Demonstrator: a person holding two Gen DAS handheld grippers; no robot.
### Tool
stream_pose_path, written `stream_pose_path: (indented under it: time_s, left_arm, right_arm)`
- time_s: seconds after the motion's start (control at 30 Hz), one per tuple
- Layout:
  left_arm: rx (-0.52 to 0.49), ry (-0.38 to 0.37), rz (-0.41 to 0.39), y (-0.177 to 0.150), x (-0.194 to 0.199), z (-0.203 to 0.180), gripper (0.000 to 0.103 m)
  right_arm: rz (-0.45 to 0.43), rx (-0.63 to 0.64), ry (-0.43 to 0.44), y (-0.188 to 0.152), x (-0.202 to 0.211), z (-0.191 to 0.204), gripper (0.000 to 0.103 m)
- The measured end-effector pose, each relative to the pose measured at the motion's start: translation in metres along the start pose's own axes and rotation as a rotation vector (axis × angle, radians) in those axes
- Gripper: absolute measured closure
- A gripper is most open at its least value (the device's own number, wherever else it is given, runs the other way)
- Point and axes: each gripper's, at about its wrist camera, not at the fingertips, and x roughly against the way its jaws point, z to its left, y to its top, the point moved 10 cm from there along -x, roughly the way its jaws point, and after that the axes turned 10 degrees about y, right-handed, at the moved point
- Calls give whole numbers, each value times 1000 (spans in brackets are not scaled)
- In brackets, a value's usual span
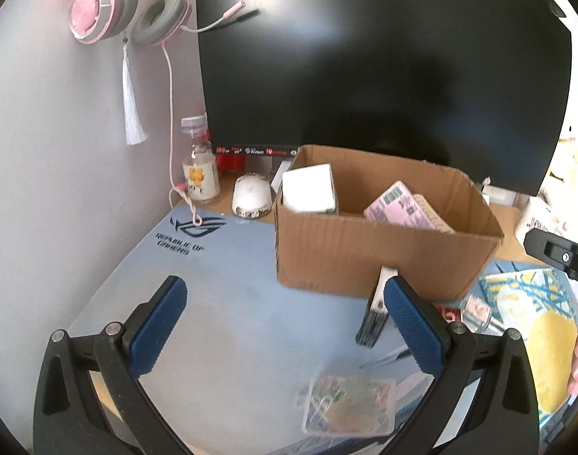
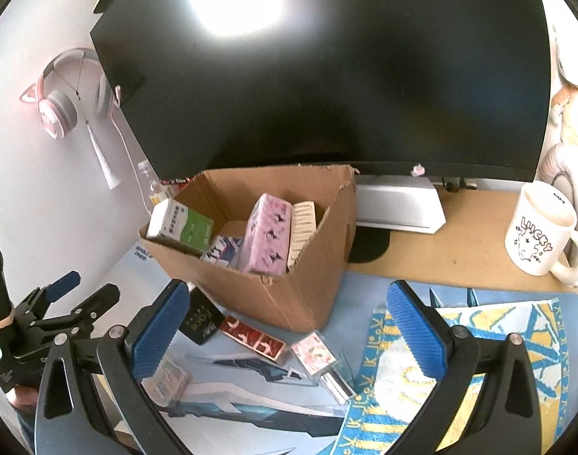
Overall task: Organize objects
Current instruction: 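Grasp the clear paper-clip box with the left gripper while the right grasps the perfume bottle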
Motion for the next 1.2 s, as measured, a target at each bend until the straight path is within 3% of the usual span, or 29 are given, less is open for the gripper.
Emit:
stream_pose_path:
  time_s: [0.33, 0.77, 1.2]
  left_arm:
    - [-48, 29, 74, -32, -11, 2, 0]
    - [-74, -30, 179, -67, -24, -9, 0]
    - [-130, -107, 230, -84, -27, -34, 0]
  right_arm:
    - [66, 20, -33, -28, -15, -12, 0]
    - [143, 14, -91, -57, -33, -36, 0]
    - [220, 64, -150, -81, -52, -48, 0]
